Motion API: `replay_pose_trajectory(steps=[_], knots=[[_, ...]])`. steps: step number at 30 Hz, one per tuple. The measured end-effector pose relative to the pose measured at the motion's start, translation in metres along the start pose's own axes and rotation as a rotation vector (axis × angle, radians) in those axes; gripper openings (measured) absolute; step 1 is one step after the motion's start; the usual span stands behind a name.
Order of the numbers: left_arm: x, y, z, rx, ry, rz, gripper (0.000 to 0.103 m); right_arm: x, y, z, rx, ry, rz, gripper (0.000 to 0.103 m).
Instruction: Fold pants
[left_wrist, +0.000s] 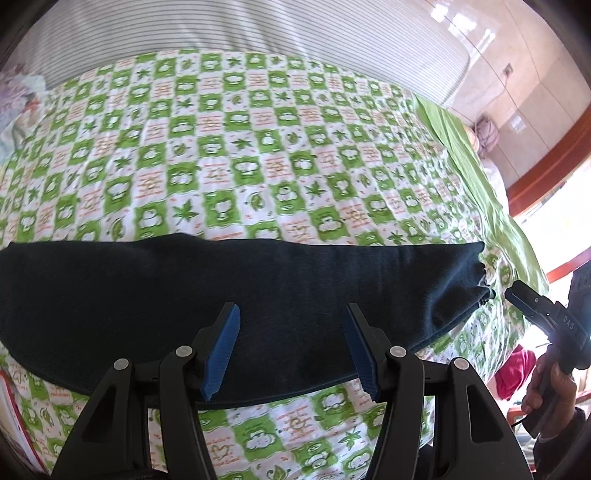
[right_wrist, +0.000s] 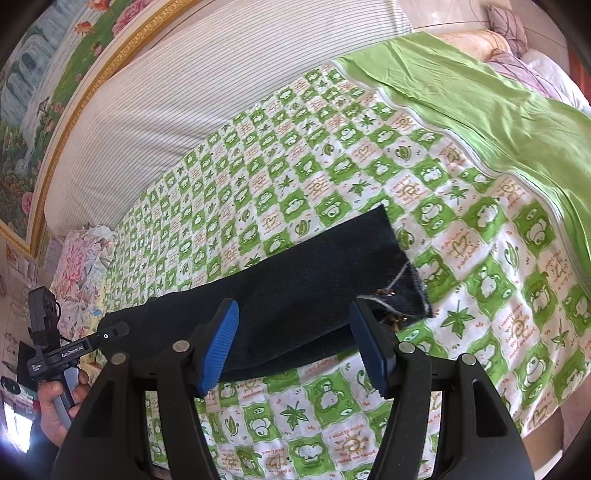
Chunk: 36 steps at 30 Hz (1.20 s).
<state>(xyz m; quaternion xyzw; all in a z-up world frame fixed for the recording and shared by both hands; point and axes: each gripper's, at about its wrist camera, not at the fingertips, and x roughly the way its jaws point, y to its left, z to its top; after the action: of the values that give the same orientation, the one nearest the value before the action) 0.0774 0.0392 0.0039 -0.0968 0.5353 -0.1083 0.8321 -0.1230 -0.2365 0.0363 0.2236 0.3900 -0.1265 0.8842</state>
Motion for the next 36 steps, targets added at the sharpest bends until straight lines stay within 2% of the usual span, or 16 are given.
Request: replay_pose_trajectory(steps=[17, 28, 36], knots=[[0.033, -0.065, 0.026, 0.183, 0.067, -0.047, 0.059, -0.002, -0.037, -0.012, 0.092, 0.014, -0.026, 0.064], [0.082, -0.142, 0.051, 0.383, 0.174, -0.103, 0.059, 0.003, -0.071, -0.021, 0.225, -0.005, -0.008, 0.064], [0.128, -0.201, 0.064, 0.556, 0.287, -0.158, 0.059, 0.011, -0.090, -0.021, 0.332, -0.012, 0.058, 0.064]])
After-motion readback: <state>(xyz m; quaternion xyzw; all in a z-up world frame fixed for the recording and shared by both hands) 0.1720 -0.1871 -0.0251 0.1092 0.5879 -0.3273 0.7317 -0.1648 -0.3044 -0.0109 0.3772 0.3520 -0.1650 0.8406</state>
